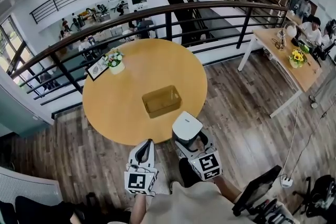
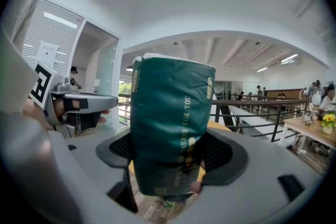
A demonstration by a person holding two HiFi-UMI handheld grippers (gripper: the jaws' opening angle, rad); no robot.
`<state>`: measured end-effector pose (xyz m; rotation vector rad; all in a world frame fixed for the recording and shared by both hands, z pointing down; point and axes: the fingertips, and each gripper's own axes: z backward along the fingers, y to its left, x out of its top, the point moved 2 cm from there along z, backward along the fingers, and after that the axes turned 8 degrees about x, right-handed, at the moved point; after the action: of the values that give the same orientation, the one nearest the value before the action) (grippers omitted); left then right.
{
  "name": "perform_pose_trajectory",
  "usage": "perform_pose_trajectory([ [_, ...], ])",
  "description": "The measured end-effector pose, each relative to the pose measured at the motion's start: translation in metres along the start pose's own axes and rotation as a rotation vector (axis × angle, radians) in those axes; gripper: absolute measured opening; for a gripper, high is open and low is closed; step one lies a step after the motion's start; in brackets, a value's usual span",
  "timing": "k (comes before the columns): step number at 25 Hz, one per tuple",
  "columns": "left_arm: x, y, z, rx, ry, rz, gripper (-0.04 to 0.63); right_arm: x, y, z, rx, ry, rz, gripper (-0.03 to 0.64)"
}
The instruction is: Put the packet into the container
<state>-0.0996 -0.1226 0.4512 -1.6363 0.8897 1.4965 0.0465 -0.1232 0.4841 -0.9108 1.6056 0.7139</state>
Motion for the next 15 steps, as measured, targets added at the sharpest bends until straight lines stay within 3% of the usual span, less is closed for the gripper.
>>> perform_pose_trajectory([
  [15,0.005,0.042,-0.126,0.098,0.053,-0.014,0.005,0.025,-0.103,-0.091,0.043,0.003,-0.004,0.371],
])
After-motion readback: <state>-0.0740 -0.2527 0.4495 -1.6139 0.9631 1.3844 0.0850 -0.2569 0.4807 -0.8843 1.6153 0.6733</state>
